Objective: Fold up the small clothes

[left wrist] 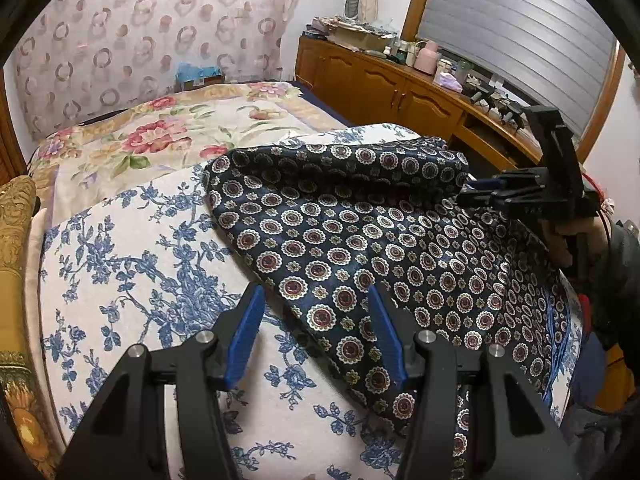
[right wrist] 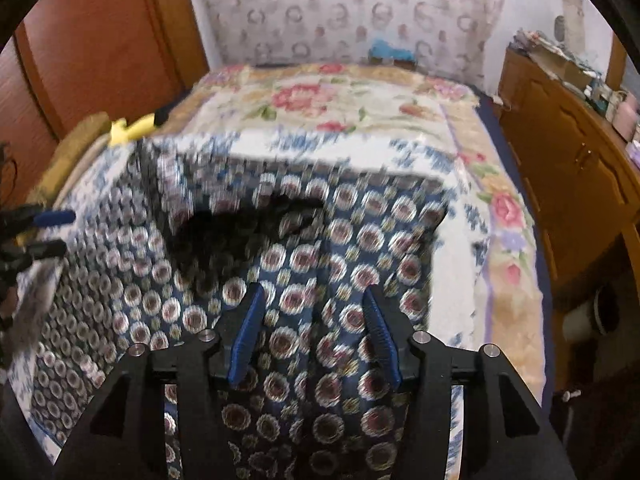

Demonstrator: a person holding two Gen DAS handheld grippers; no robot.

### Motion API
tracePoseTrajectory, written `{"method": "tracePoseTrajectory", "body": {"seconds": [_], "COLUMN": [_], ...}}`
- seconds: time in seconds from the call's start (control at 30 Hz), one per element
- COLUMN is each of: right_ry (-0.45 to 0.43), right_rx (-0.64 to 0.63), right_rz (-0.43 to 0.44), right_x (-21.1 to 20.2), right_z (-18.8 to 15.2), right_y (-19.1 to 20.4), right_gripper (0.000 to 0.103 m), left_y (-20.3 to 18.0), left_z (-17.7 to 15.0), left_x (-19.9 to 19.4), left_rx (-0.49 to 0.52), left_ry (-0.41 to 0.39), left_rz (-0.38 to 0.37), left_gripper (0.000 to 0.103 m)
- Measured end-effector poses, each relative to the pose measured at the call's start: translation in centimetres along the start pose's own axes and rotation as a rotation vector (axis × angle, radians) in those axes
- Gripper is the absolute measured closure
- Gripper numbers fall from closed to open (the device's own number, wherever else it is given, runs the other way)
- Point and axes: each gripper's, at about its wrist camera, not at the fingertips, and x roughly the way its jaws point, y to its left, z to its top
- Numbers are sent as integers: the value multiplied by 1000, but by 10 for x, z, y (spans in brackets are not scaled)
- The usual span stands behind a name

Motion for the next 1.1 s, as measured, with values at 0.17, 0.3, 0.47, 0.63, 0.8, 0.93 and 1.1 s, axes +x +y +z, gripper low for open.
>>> {"method": "tracePoseTrajectory", "body": {"seconds": [0.17, 0.3, 0.47, 0.63, 0.8, 0.93, 1.1], "right_ry": [10, -57, -89, -34, -57, -128, -125], "right_rx": [-27, -32, -4, 28, 20, -15, -120], "right_rz": [14, 33, 14, -71, -123, -121, -86], "right_x": [-2, -30, -68, -79, -79, -81, -59], "right_z": [-10, -18, -35, -60, -57, -45, -28], "right_y": [12, 18, 14, -3, -1, 15, 48], "right_gripper": [101, 103, 103, 103, 70, 41, 40], "left_y": [-4, -11, -19, -27, -28, -25, -20], "left_z": [-2, -1, 2, 4, 1, 0, -4], "left_x": [0, -2, -8, -2, 6, 13, 21], "left_rx": [1, 9, 22, 32, 30, 17, 3], "left_ry": [1, -9, -27, -21, -1, 21, 41], "left_rz": [-4, -10, -24, -24, 10, 42, 70], "left_gripper": [50, 50, 50, 50, 50, 50, 50]}}
